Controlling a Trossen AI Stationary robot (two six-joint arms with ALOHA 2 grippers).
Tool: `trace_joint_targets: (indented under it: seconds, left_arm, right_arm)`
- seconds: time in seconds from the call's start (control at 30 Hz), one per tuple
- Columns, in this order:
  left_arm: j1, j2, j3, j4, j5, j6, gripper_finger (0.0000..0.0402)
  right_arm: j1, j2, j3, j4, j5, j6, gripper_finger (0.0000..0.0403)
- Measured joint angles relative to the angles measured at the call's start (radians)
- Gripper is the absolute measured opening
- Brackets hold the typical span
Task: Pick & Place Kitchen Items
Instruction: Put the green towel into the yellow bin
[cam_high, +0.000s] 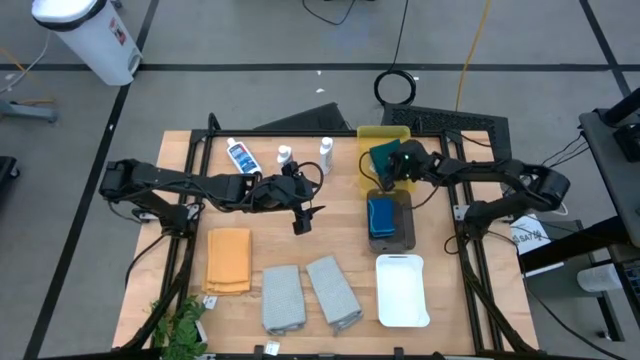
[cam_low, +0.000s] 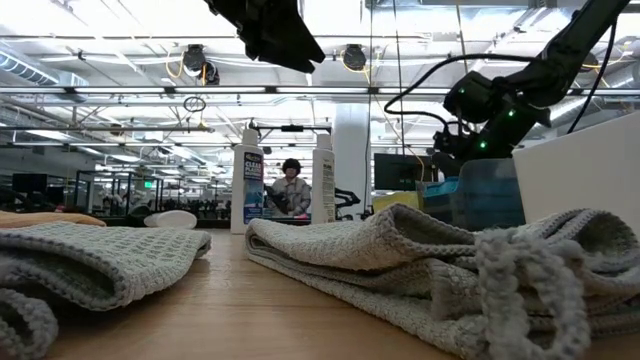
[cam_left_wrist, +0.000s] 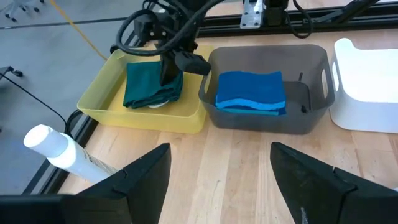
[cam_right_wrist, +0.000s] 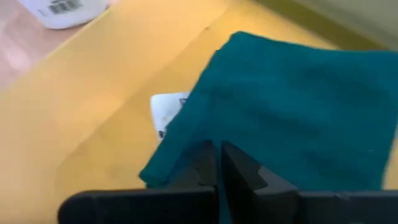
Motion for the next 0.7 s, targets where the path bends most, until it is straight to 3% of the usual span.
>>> trace_joint_targets:
  seconds: [0.3,0.7]
  left_arm:
    - [0.000,0.000,0.000,0.000,0.000,0.000,0.0274]
    - [0.000,0.000,0.000,0.000,0.000,0.000,0.0274]
  right_arm:
    - [-0.001,0.007,-0.004,0.031,-0.138,-0.006,0.0000]
    - [-0.001,-0.059,-0.004,0.054,-0.139,-0.016,0.0000]
